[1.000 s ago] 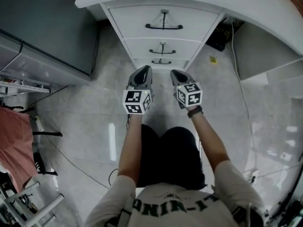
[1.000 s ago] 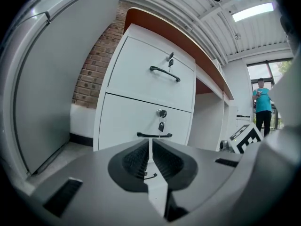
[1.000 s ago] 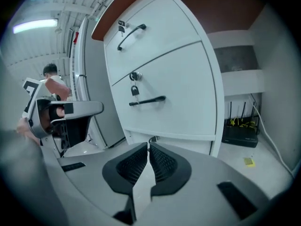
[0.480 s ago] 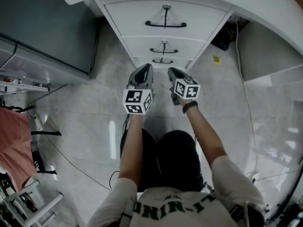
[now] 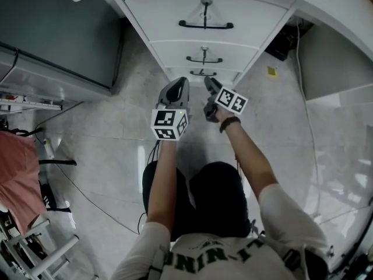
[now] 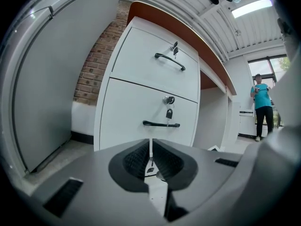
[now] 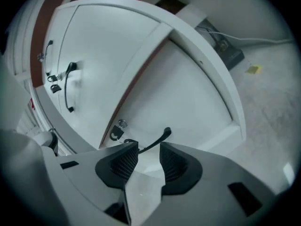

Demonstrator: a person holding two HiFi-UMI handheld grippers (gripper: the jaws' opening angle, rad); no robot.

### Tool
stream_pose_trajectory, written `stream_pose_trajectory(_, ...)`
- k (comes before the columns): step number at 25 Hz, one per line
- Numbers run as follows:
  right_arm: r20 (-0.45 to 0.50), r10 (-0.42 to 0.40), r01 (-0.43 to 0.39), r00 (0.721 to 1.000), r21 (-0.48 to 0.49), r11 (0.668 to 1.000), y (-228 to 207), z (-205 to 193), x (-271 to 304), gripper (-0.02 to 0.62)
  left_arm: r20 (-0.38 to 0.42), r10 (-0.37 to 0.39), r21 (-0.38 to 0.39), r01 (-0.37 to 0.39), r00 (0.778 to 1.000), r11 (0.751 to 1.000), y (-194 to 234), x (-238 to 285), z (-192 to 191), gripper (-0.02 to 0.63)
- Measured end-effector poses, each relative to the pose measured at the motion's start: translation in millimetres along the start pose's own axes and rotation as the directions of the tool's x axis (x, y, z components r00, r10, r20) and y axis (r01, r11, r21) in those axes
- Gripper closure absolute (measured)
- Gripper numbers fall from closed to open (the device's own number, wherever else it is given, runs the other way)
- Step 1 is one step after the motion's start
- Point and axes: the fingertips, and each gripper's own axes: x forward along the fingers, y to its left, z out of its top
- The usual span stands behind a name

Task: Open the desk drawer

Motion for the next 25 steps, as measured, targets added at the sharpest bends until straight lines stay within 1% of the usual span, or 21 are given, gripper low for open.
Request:
stream_pose_trajectory(2,0.041,0.017,-0.022,0.999,0.113,0.993,-5.4,2.2,6.0,0.472,-0.004,0.0,-0.008,0.0,1.0,1.0,-1.1,-1.2,-2.6,0.603)
stream_pose_trajectory(4,0.088,0.033,-0.051,0.996,0.21,0.976,-8.9,5.4,10.8,0.472,-0.01,-0.001,-0.008,0.001,1.0,1.0,-2.4,-2.9,-4.4,0.603)
stream_pose_trajectory(7,0.133,0.024,-0.064,0.991,0.303,0.951,-11.7,8.6,15.7,0.474,-0.016,-0.001,-0.006,0.001,1.0,1.0,-1.8,-5.3,-5.8,0.603)
stream_pose_trajectory(8,0.143,0.015,-0.061,0.99,0.323,0.944,-13.9,9.0,16.9,0.482,-0.018,0.0,-0.006,0.0,1.0,1.0,-1.4,-5.9,-6.2,0.603)
stream_pose_trajectory(10,0.158,0.007,-0.066,0.987,0.368,0.928,-18.6,9.0,18.6,0.534,-0.02,0.0,-0.007,0.0,1.0,1.0,-0.6,-6.7,-6.4,0.603)
stream_pose_trajectory(13,0.163,0.03,-0.099,0.986,0.437,0.894,-21.5,8.6,19.0,0.553,-0.018,-0.002,-0.007,0.002,1.0,1.0,-0.6,-6.3,-5.6,0.603)
stream_pose_trajectory(16,0.157,0.033,-0.106,0.987,0.484,0.868,-22.1,7.4,20.0,0.561,-0.015,-0.002,-0.009,0.002,1.0,1.0,-0.1,-7.3,-5.3,0.603)
stream_pose_trajectory(20,0.157,-0.008,-0.08,0.988,0.542,0.837,-24.0,2.6,18.8,0.566,-0.015,-0.001,-0.022,0.001,1.0,1.0,-4.3,-12.8,-6.8,0.603)
stream_pose_trajectory(25,0.151,-0.029,-0.062,0.988,0.561,0.825,-26.9,4.0,18.1,0.568,-0.011,-0.006,-0.029,0.006,1.0,1.0,-10.8,-20.2,-7.4,0.604)
